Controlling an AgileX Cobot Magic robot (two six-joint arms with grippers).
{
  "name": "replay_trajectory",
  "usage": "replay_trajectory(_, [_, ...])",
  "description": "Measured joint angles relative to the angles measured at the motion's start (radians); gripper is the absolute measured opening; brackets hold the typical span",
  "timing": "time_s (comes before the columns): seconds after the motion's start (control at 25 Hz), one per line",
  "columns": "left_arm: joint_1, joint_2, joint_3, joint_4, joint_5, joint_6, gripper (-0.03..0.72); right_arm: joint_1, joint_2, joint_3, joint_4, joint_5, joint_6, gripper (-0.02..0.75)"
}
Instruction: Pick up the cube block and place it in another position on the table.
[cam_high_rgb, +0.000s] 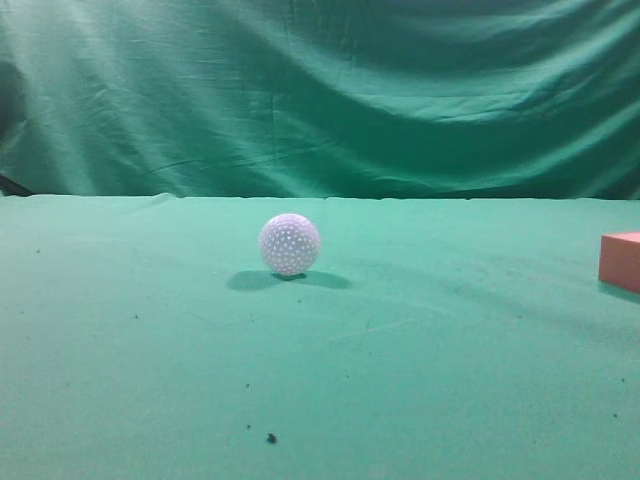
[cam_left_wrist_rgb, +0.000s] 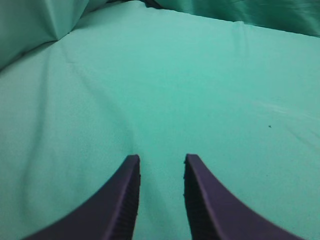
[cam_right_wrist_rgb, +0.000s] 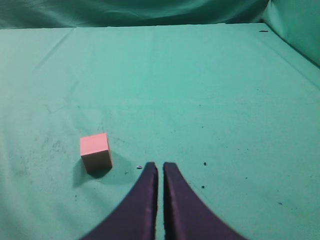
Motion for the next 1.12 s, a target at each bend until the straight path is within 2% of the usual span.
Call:
replay_trajectory(0.72, [0.000, 0.000, 0.000, 0.000, 0.000, 0.000, 0.235, 0.000, 0.000, 0.000, -0.015, -0.018, 0.000, 0.000])
replay_trajectory(0.8, [0.000, 0.000, 0.000, 0.000, 0.000, 0.000, 0.235, 0.000, 0.000, 0.002, 0.002, -0.102, 0.009, 0.000])
replay_trajectory(1.0, [0.000, 0.000, 0.000, 0.000, 0.000, 0.000, 0.235, 0.000, 0.000, 0.003, 0.054, -0.460, 0.029, 0.000])
replay_trajectory(1.08, [0.000, 0.000, 0.000, 0.000, 0.000, 0.000, 0.235, 0.000, 0.000, -0.003, 0.061, -0.500, 0.030, 0.000])
replay_trajectory(1.12, [0.000, 0.000, 0.000, 0.000, 0.000, 0.000, 0.235, 0.000, 0.006, -0.025, 0.062, -0.463, 0.030, 0.000])
